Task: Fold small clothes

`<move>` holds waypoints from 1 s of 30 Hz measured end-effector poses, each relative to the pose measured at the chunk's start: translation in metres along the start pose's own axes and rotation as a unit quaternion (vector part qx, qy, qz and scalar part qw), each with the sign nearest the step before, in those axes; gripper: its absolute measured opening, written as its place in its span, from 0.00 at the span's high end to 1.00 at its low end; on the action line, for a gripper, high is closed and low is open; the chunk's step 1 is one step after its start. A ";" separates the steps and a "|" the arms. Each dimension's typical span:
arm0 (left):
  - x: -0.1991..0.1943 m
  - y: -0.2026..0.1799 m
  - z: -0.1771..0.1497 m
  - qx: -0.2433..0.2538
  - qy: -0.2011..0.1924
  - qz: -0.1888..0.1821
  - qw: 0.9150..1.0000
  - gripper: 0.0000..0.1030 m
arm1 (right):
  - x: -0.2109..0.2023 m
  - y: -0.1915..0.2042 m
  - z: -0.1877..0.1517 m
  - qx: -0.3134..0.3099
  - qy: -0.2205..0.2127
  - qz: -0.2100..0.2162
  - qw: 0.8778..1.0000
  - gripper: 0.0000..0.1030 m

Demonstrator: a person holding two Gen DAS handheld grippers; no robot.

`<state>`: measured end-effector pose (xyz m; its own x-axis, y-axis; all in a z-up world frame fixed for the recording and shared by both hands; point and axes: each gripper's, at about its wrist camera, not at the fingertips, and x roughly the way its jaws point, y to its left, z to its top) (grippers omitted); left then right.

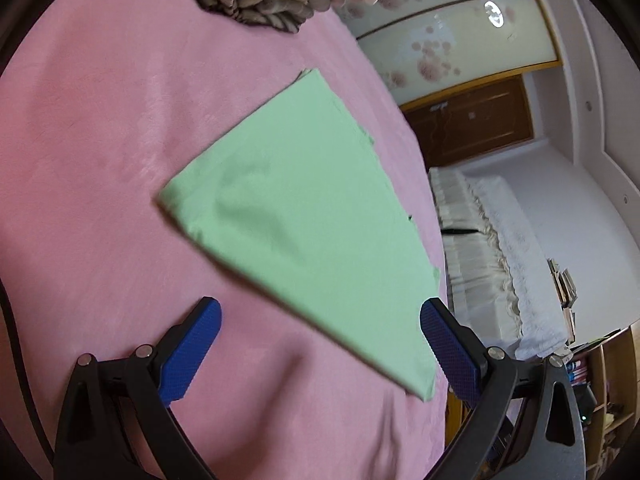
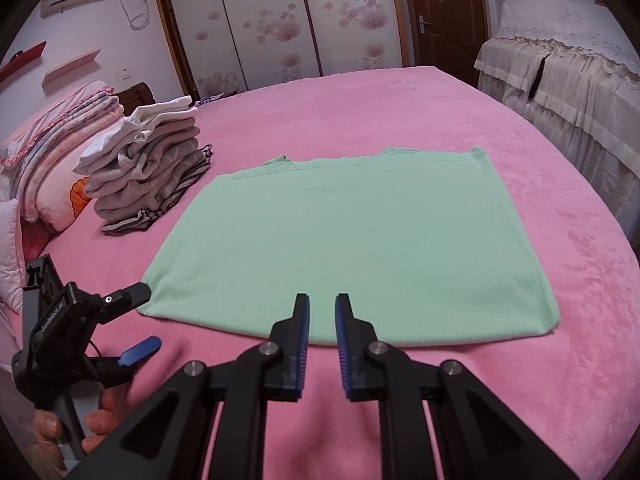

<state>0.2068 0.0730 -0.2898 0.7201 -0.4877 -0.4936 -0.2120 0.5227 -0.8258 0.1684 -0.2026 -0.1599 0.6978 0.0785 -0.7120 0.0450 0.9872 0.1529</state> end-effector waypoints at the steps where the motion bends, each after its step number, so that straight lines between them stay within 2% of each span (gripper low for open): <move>1: 0.005 -0.001 0.000 0.008 -0.007 0.000 1.000 0.04 | 0.003 0.001 -0.001 -0.002 0.000 0.000 1.000 0.88; 8: 0.037 -0.020 0.005 0.050 -0.051 0.008 0.997 0.02 | 0.017 -0.002 -0.001 -0.003 0.005 -0.007 1.000 0.88; 13: 0.055 -0.026 0.017 0.033 -0.080 -0.005 0.996 0.02 | 0.032 -0.009 0.010 0.003 0.001 -0.013 1.000 0.88; 18: 0.049 -0.019 0.032 0.018 -0.103 -0.013 0.994 0.04 | 0.049 -0.016 0.030 0.009 -0.002 -0.012 1.000 0.88; 21: 0.048 -0.014 0.042 0.001 -0.109 -0.014 0.994 0.21 | 0.065 -0.017 0.044 0.010 0.001 -0.010 1.000 0.88; 23: 0.050 -0.009 0.050 -0.019 -0.097 -0.003 0.995 0.45 | 0.076 -0.016 0.053 0.007 0.008 -0.006 1.000 0.93; 24: 0.051 -0.007 0.054 -0.029 -0.092 0.000 0.995 0.49 | 0.086 -0.015 0.059 0.006 0.016 -0.006 1.000 0.95; 26: 0.051 -0.003 0.058 -0.041 -0.085 0.006 0.995 0.72 | 0.099 -0.013 0.065 0.005 0.027 -0.003 1.000 0.95; 28: 0.051 -0.003 0.060 -0.039 -0.083 0.023 0.996 0.87 | 0.112 -0.011 0.071 0.008 0.033 0.000 0.999 0.95; 30: 0.049 -0.007 0.059 -0.022 -0.089 0.037 0.995 0.88 | 0.123 -0.012 0.075 0.015 0.044 0.006 0.999 0.96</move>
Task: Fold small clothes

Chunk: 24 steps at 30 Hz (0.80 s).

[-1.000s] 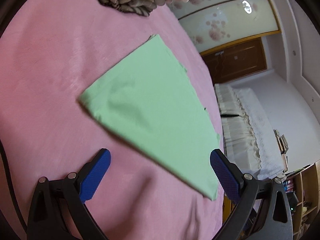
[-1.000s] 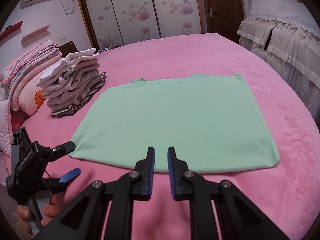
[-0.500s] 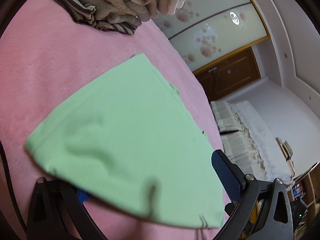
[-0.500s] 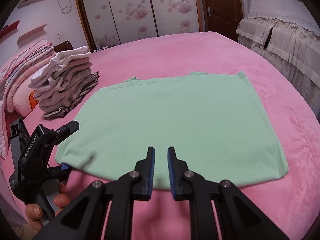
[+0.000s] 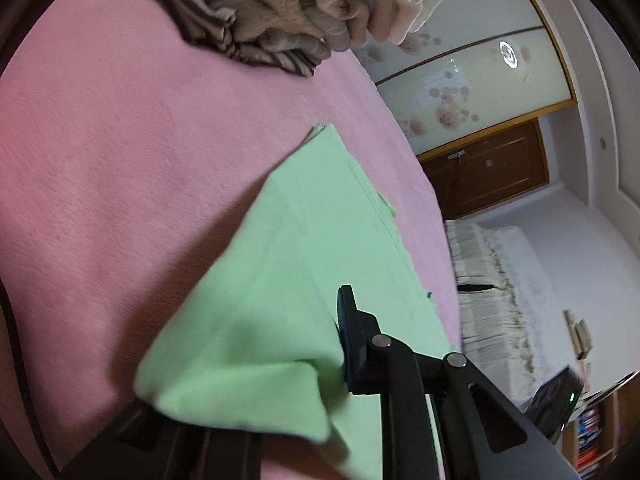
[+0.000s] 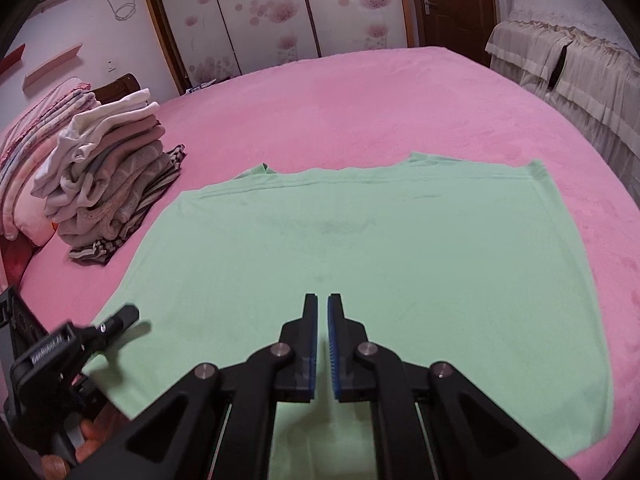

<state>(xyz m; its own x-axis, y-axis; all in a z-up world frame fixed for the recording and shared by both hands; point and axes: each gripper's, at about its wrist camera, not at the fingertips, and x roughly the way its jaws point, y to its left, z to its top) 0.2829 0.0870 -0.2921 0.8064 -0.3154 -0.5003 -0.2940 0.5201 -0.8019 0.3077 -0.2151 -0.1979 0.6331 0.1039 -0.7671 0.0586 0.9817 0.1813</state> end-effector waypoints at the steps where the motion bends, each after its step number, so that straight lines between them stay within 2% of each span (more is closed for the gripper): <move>1: -0.002 -0.001 -0.001 0.009 -0.002 0.004 1.000 0.90 | 0.004 0.000 0.001 0.005 0.005 0.003 1.000 0.96; 8: -0.009 -0.019 -0.005 0.065 -0.026 0.034 0.997 0.92 | 0.023 0.002 -0.006 0.006 0.034 0.006 0.999 0.97; 11: -0.011 -0.035 -0.007 0.113 -0.047 0.064 0.990 0.92 | 0.030 0.000 -0.012 0.006 0.048 0.009 0.999 0.98; 13: -0.015 -0.048 -0.011 0.145 -0.055 0.071 0.985 0.92 | 0.034 -0.001 -0.013 0.005 0.053 0.009 0.999 0.98; 18: -0.020 -0.078 -0.016 0.200 -0.069 0.051 0.976 0.92 | 0.040 -0.003 -0.014 -0.001 0.062 0.014 0.998 0.98; 22: -0.020 -0.105 -0.022 0.254 -0.078 0.046 0.963 0.92 | 0.037 -0.006 -0.012 -0.002 0.065 0.024 0.998 0.98; 24: -0.019 -0.118 -0.026 0.278 -0.077 0.040 0.957 0.92 | 0.031 -0.011 -0.011 0.010 0.063 0.043 0.997 0.98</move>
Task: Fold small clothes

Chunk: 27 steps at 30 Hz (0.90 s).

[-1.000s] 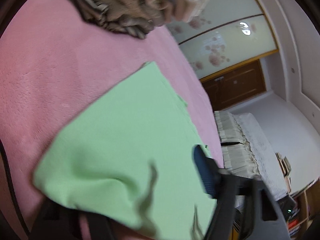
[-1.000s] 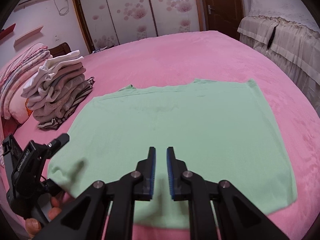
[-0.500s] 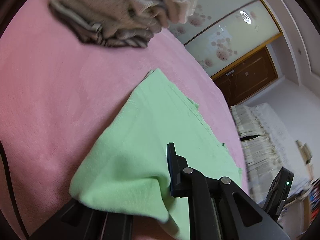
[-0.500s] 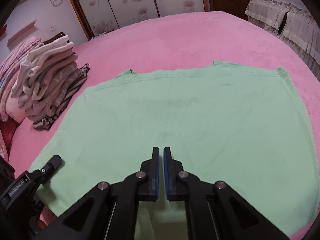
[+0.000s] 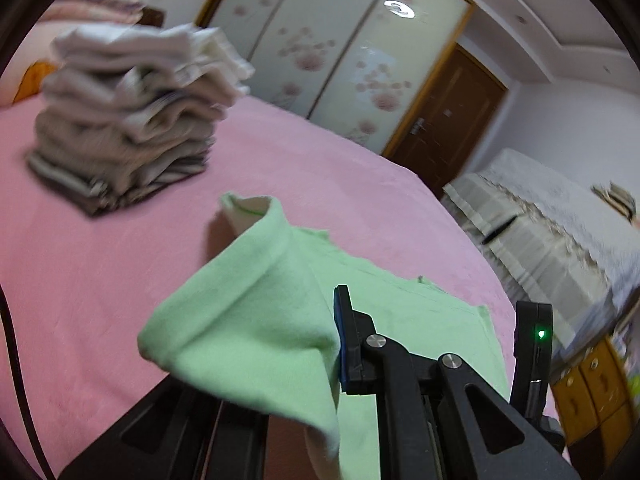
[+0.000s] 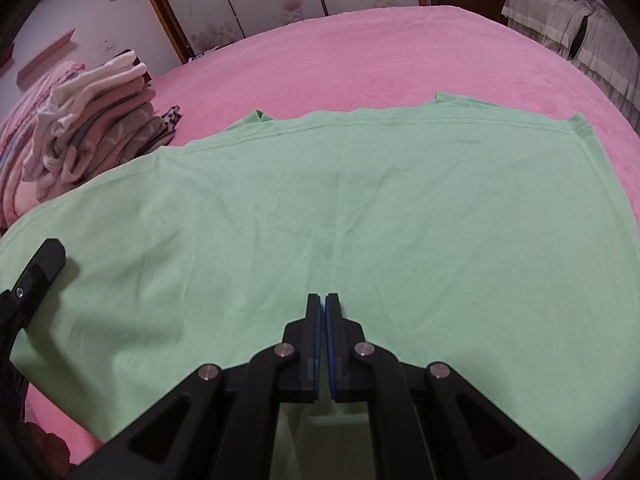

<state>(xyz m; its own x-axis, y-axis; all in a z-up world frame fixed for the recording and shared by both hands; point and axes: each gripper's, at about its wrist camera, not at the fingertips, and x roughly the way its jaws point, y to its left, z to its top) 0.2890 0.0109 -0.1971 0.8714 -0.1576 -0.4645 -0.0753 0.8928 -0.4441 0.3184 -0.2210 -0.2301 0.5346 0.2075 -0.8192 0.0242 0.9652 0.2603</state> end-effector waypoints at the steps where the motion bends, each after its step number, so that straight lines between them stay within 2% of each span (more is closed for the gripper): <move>1: 0.000 -0.007 0.000 0.011 -0.001 -0.003 1.000 0.92 | -0.005 -0.002 0.000 0.004 -0.005 0.006 1.000 0.98; 8: 0.010 -0.065 0.002 0.070 0.007 -0.026 0.997 0.92 | -0.048 -0.033 -0.003 0.024 -0.040 0.021 0.999 0.98; 12: 0.025 -0.110 -0.007 0.115 0.026 -0.047 0.992 0.92 | -0.084 -0.073 -0.012 0.052 -0.068 0.021 0.996 0.98; 15: 0.036 -0.145 -0.022 0.155 0.039 -0.070 0.985 0.92 | -0.110 -0.106 -0.022 0.078 -0.090 0.009 0.993 0.98; 17: 0.041 -0.173 -0.036 0.192 0.047 -0.086 0.976 0.92 | -0.125 -0.130 -0.031 0.098 -0.100 0.001 0.990 0.98; 21: 0.049 -0.221 -0.073 0.271 0.076 -0.122 0.952 0.92 | -0.147 -0.174 -0.049 0.137 -0.114 -0.020 0.984 0.98; 25: 0.059 -0.258 -0.120 0.357 0.131 -0.140 0.914 0.92 | -0.158 -0.205 -0.066 0.168 -0.120 -0.038 0.978 0.98; 27: 0.058 -0.271 -0.140 0.389 0.146 -0.141 0.898 0.91 | -0.162 -0.214 -0.073 0.177 -0.123 -0.041 0.976 0.98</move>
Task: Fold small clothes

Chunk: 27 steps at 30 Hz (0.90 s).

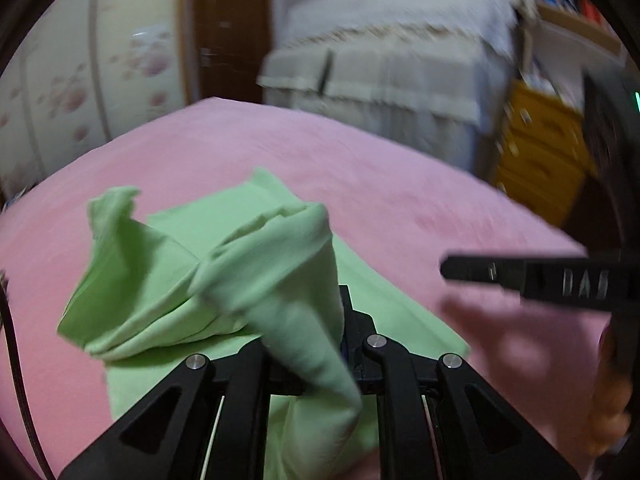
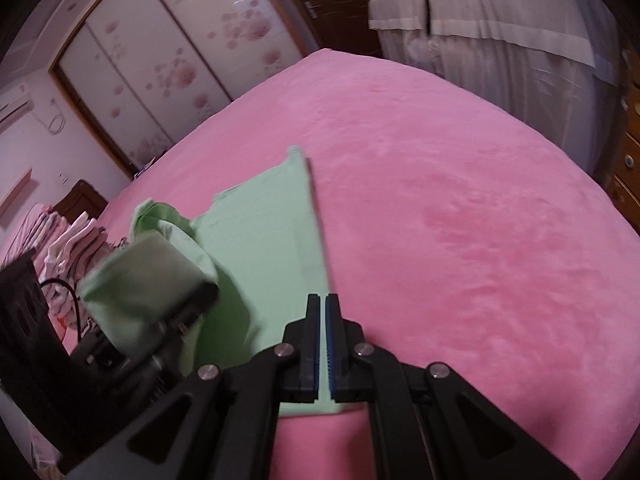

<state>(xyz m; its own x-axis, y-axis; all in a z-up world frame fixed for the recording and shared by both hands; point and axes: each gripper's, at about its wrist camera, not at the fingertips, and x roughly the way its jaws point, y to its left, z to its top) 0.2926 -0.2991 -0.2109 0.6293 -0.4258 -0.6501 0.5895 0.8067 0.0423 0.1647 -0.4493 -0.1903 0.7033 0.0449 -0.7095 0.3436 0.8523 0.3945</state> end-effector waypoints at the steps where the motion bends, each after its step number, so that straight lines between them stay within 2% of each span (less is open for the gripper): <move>1: 0.002 -0.008 -0.003 0.012 0.006 0.005 1.000 0.87 | -0.001 -0.004 -0.001 0.003 -0.002 -0.003 1.000 0.98; 3: 0.003 -0.018 -0.005 0.026 0.012 0.005 1.000 0.70 | -0.002 -0.008 -0.002 0.005 -0.002 -0.006 1.000 0.98; 4: 0.002 -0.023 -0.006 0.029 0.014 0.004 0.999 0.53 | -0.003 -0.010 -0.003 0.005 -0.002 -0.007 1.000 0.98; 5: 0.000 -0.026 -0.006 0.031 0.013 0.003 0.999 0.40 | -0.004 -0.012 -0.002 0.004 -0.003 -0.008 1.000 0.98; 8: -0.017 -0.032 -0.005 0.041 -0.005 -0.002 0.999 0.28 | -0.008 -0.014 -0.003 0.003 -0.005 -0.008 1.000 0.98; 14: -0.066 -0.021 -0.001 0.043 -0.010 -0.024 0.999 0.23 | -0.020 -0.014 -0.002 -0.006 -0.014 0.001 1.000 0.98; 16: -0.087 -0.009 -0.002 0.034 -0.011 -0.036 0.999 0.18 | -0.025 -0.010 -0.001 -0.013 -0.018 0.006 1.000 0.98; 19: -0.110 0.018 -0.006 0.016 -0.006 -0.032 0.999 0.14 | -0.035 -0.002 -0.001 -0.032 -0.025 0.015 0.999 0.98; 21: -0.118 0.044 -0.008 -0.010 0.004 -0.031 0.999 0.14 | -0.037 0.005 -0.002 -0.045 -0.023 0.023 0.998 0.98; 24: -0.115 0.091 -0.013 -0.080 0.024 -0.025 0.996 0.14 | -0.038 0.018 -0.005 -0.065 -0.017 0.038 0.997 0.97; 26: -0.104 0.125 -0.018 -0.144 0.035 -0.042 0.988 0.14 | -0.041 0.028 -0.010 -0.075 -0.015 0.048 0.996 0.95; 27: -0.097 0.138 -0.020 -0.172 0.041 -0.052 0.983 0.14 | -0.042 0.032 -0.012 -0.080 -0.016 0.053 0.995 0.91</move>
<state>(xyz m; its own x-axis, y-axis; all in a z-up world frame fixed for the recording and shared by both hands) 0.3029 -0.1381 -0.1572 0.5236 -0.4911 -0.6962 0.4335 0.8570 -0.2785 0.1381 -0.4175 -0.1549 0.7504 0.1247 -0.6492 0.1647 0.9158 0.3664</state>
